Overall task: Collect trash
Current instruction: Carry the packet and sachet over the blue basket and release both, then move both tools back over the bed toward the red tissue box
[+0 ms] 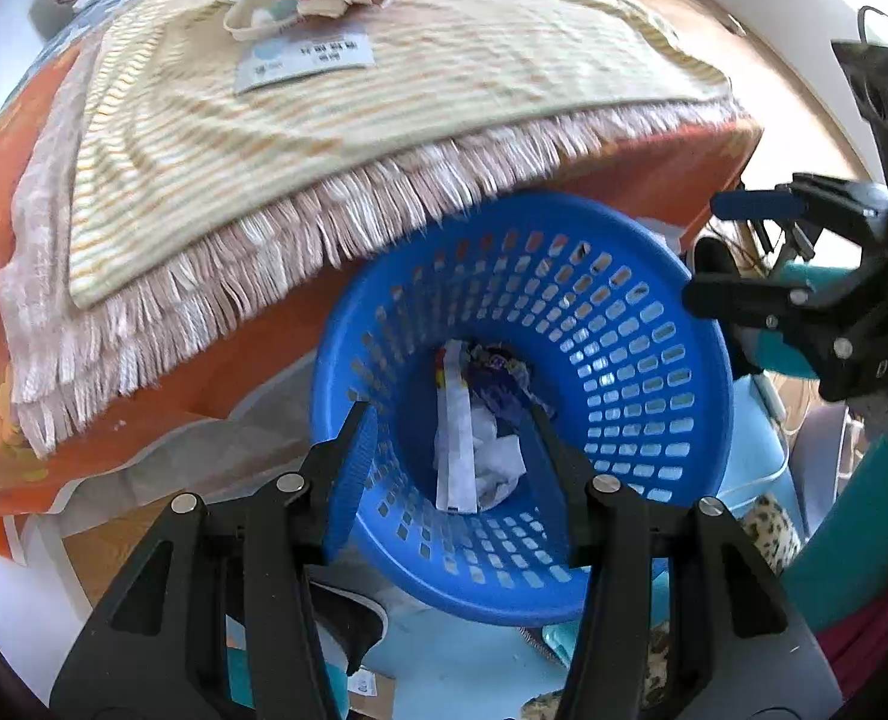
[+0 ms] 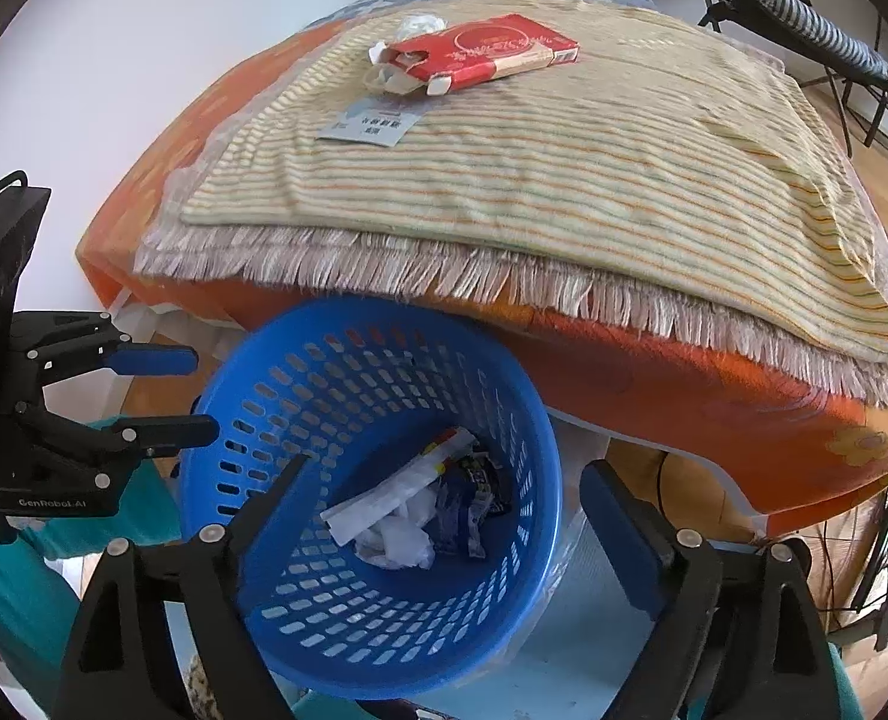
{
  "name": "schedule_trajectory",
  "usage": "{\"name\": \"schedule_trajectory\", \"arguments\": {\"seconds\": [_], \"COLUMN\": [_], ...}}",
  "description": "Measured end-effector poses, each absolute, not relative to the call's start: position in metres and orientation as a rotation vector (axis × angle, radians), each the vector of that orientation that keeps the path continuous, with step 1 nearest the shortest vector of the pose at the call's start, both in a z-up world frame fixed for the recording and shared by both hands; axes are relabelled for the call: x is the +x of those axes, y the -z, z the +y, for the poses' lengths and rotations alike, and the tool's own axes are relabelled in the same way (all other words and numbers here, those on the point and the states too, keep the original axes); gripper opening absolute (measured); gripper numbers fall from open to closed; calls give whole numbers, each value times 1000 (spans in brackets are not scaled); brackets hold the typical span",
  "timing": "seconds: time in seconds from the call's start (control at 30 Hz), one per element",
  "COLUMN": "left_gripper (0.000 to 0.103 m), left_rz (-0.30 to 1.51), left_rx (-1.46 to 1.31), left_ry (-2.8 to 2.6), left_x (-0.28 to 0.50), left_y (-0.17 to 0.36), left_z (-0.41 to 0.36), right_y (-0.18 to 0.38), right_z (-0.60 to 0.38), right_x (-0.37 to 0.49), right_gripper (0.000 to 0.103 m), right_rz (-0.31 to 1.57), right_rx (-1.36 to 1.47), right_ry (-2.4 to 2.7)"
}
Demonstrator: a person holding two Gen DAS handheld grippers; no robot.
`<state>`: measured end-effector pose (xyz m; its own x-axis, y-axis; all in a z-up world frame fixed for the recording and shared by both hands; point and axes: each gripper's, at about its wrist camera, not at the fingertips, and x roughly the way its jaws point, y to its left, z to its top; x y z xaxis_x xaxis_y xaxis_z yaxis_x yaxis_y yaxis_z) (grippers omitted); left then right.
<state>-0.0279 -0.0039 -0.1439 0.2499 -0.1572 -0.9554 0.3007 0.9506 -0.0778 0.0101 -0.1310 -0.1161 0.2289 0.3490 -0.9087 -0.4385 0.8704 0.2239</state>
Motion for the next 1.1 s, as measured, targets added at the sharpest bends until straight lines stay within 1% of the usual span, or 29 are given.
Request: {"name": "schedule_trajectory", "arguments": {"seconds": [0.07, 0.1, 0.67, 0.97, 1.1], "left_gripper": [64, 65, 65, 65, 66], "left_rz": [1265, 1257, 1165, 1132, 1113], "left_rx": [117, 116, 52, -2, -30], "left_ry": [307, 303, 232, 171, 148], "left_x": [-23, -21, 24, 59, 79], "left_y": [137, 134, 93, 75, 65], "left_z": [-1, 0, 18, 32, 40], "right_y": [113, 112, 89, 72, 64], "right_z": [-131, -131, -128, -127, -131], "right_x": [13, 15, 37, 54, 65], "right_gripper": [93, 93, 93, 93, 93], "right_rz": [1221, 1218, 1178, 1124, 1093], "right_rx": [-77, -72, -48, -43, 12], "right_ry": [-537, -533, -480, -444, -441]}}
